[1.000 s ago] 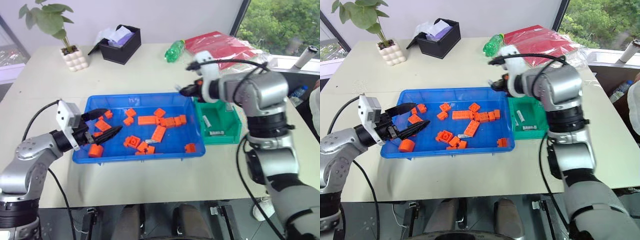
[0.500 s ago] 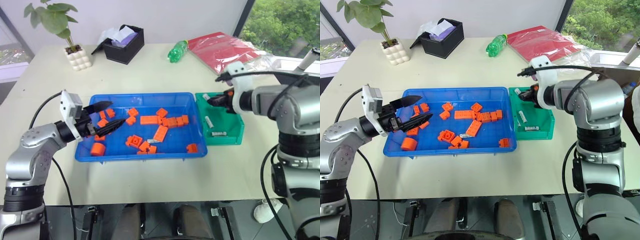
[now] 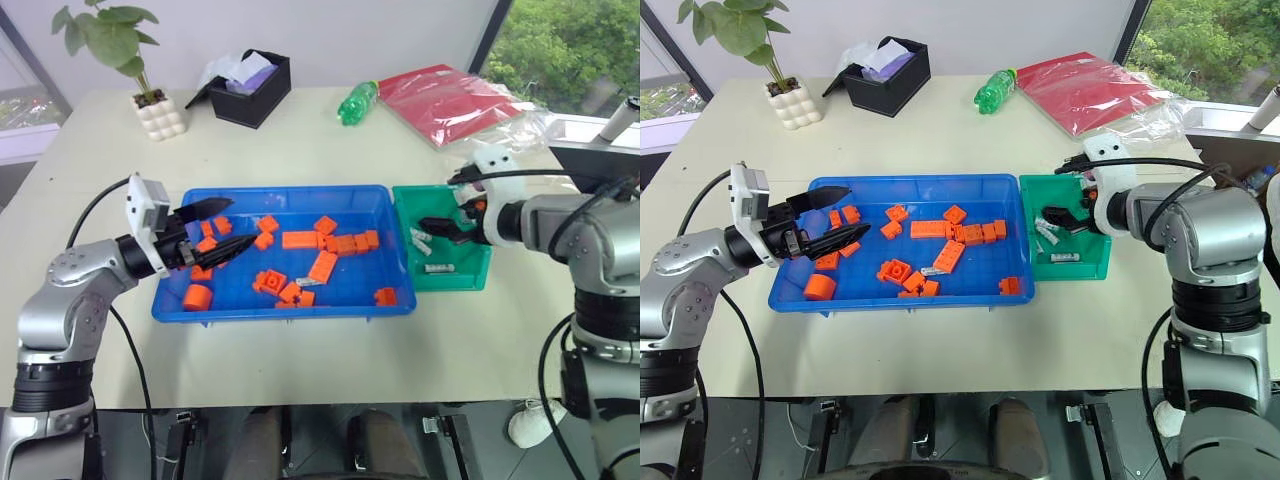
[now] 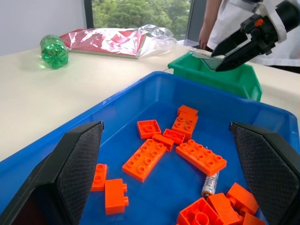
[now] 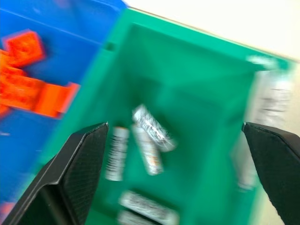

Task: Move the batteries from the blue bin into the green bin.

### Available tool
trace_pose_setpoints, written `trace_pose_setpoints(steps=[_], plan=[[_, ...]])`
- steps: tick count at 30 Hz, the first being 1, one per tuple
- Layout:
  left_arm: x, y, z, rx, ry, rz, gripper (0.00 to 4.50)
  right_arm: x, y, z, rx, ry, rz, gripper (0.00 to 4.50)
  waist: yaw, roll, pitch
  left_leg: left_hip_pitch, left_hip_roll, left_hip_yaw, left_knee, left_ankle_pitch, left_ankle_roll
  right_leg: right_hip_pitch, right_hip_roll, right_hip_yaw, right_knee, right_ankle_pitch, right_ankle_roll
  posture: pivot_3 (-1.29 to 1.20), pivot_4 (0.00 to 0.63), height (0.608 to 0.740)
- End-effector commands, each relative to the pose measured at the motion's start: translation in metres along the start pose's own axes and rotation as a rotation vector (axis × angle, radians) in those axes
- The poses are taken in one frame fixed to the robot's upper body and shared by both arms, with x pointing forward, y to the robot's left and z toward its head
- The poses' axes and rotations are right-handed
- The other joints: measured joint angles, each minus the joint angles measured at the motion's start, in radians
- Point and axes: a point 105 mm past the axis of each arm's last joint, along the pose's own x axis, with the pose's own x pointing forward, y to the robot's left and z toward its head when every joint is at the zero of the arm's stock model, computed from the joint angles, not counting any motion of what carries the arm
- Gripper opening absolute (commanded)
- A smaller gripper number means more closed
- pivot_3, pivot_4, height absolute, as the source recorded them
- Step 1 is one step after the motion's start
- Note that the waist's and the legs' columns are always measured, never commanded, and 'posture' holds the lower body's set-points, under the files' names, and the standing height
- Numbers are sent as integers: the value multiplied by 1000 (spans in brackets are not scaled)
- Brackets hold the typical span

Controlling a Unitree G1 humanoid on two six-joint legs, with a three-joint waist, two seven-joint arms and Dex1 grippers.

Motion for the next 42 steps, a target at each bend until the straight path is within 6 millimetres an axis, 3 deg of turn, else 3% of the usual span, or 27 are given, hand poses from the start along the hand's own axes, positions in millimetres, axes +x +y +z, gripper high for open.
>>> trace_pose_setpoints(steps=[1,3,6,8,11,15,20,26,33,42], plan=[[-1,1,10,38,-23,6,4500,-8,-5,59,-38,-213,-66,4412,-6,1,0,0,0,0,0,0,0,0,0,0,0,0,0,0,150,740],[-2,2,9,38,-21,11,4500,-7,17,78,54,-201,23,4412,-18,1,1,0,1,0,0,1,0,-1,1,0,1,0,0,0,150,740],[-1,2,8,37,-21,15,4500,-17,67,101,138,-229,316,4412,-25,1,1,0,1,-1,-4,4,-5,-2,1,0,2,0,0,0,150,740],[-1,2,8,35,-22,18,4500,-29,89,108,34,-284,444,4412,-18,0,0,0,1,-2,-4,6,-8,-2,2,0,2,0,0,0,150,740],[-1,2,8,33,-24,22,4500,-35,104,99,-199,-323,526,4412,6,0,0,-2,-2,-2,-3,5,-5,-1,-1,-1,0,0,0,0,150,740],[-1,2,8,33,-23,26,4500,-24,100,78,-509,-318,586,4412,4,0,1,-3,-4,-2,3,-2,7,2,-2,0,-3,2,4,0,150,740],[-4,0,8,34,-18,34,4500,-13,97,62,-871,-339,670,4412,-6,0,1,-2,0,-2,10,-2,7,3,0,0,-2,2,4,0,150,740],[-8,-2,7,30,-15,60,4500,1,109,44,-1220,-448,724,4412,-1,0,1,-2,0,-2,11,-2,6,4,0,0,0,2,4,0,150,740],[-11,-3,7,23,-21,84,4500,20,125,28,-1440,-577,705,4412,3,0,1,-2,0,-2,12,0,2,5,-1,-1,0,2,4,0,150,740],[-9,-5,8,13,-37,100,4500,45,140,3,-1703,-613,739,4412,0,0,1,-1,0,-2,13,2,-2,5,0,-1,0,2,4,0,150,740]])
